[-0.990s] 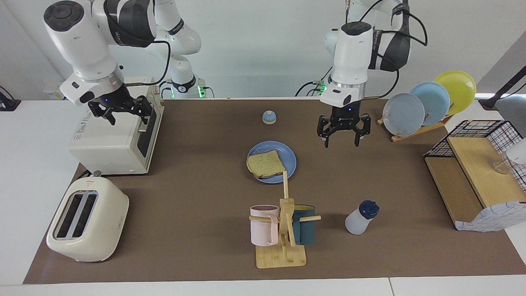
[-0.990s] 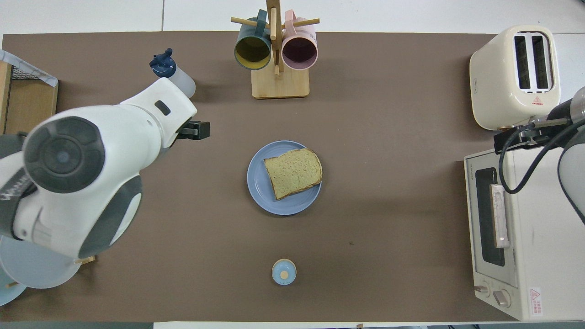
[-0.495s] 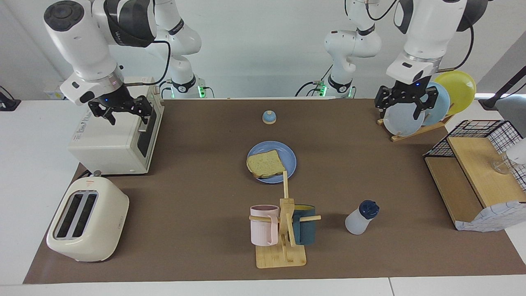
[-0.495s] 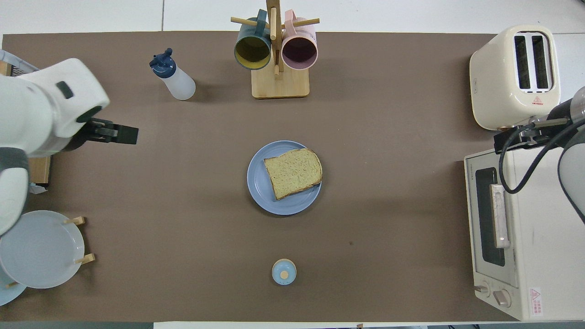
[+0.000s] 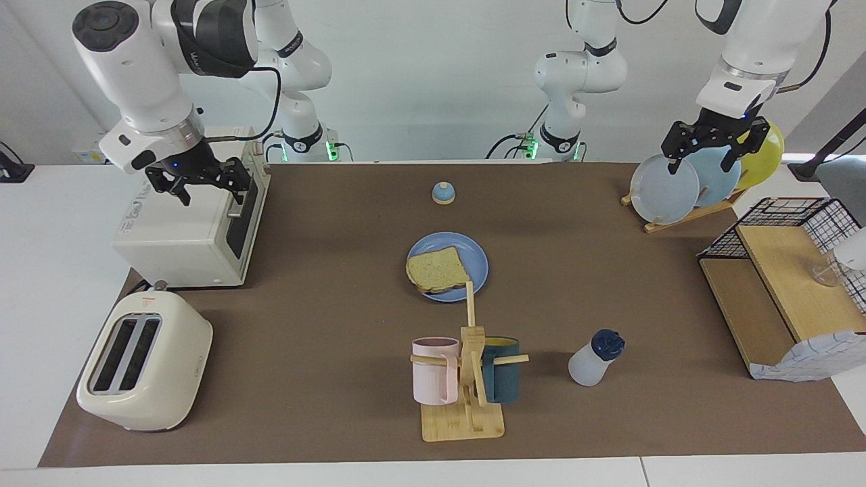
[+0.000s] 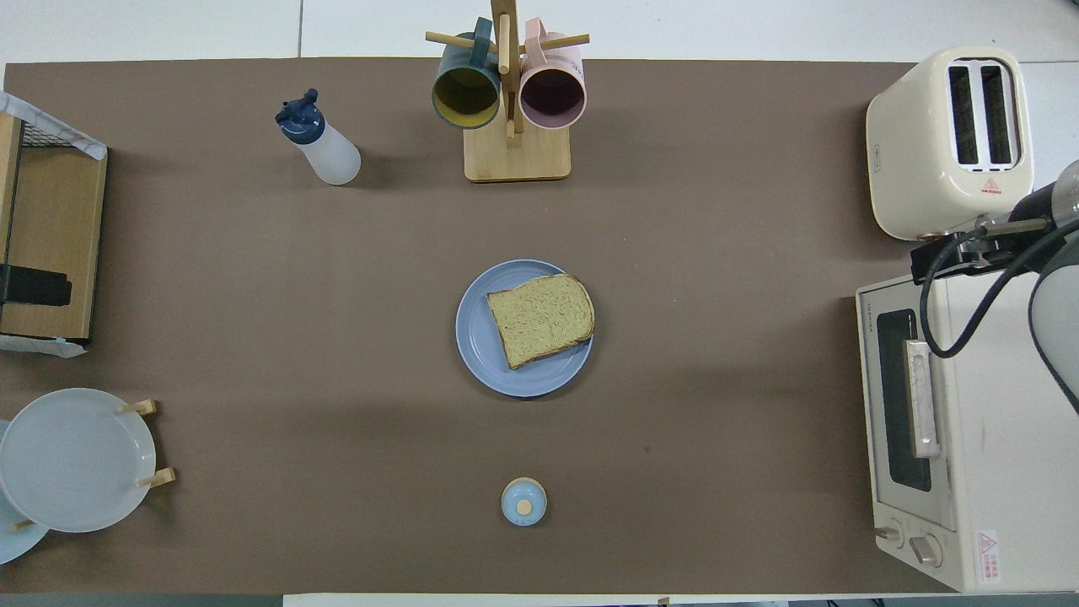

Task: Put bread on plate and add seasoning

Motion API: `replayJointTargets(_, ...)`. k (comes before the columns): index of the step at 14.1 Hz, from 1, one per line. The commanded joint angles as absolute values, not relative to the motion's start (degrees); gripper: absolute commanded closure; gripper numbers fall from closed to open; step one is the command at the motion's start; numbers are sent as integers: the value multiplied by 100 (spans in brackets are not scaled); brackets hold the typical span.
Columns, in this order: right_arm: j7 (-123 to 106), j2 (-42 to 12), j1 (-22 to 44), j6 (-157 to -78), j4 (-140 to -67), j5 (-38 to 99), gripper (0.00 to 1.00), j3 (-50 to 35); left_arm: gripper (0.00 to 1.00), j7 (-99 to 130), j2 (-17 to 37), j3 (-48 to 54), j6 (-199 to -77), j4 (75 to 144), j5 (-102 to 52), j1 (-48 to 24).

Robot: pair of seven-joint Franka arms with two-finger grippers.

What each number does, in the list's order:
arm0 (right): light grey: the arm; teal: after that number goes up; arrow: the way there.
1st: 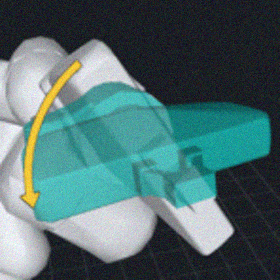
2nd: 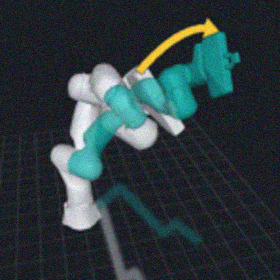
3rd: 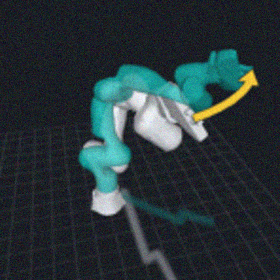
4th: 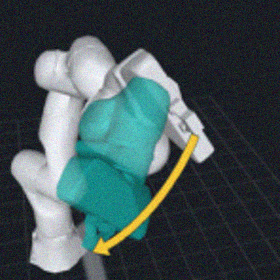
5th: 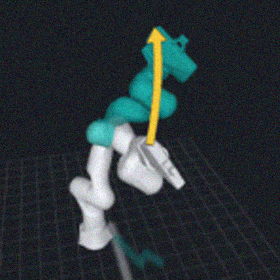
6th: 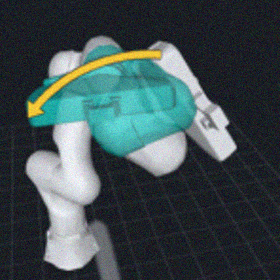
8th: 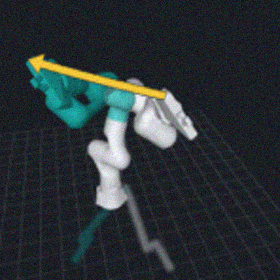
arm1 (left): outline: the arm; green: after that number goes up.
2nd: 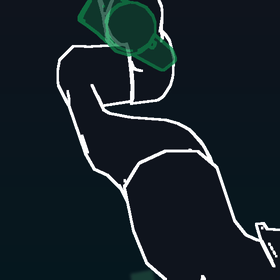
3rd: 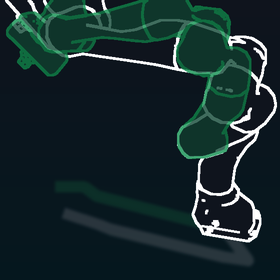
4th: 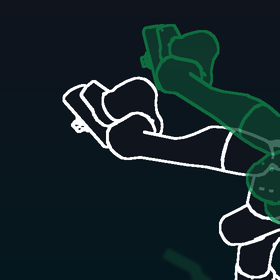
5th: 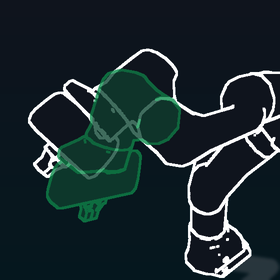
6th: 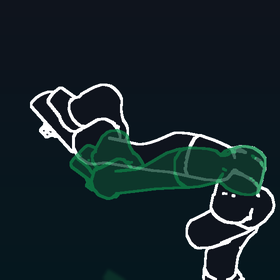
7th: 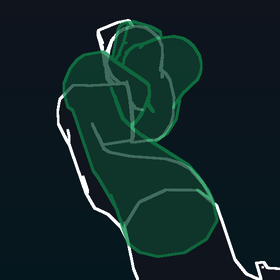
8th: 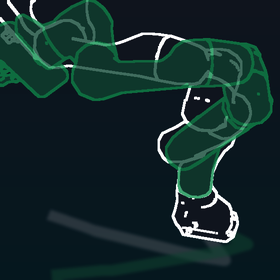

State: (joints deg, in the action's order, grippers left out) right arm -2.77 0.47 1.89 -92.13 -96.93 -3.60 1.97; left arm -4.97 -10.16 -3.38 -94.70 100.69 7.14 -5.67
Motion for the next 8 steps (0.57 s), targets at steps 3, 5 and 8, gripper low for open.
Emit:
replayJointTargets(3, -439, 123, 114, -9132, -9729, -316, 0, 167, 0, -475, -1108, -360, -9334, 9994, 598, -475)
replayJointTargets(5, -439, 123, 114, -9141, -9729, -316, 0, 167, 0, -475, -872, -308, -8985, 9505, 388, -379)
replayJointTargets(8, -439, 123, 114, -9132, -9729, -316, 0, 158, 0, -475, -64, -255, -8228, 8335, 105, -220)
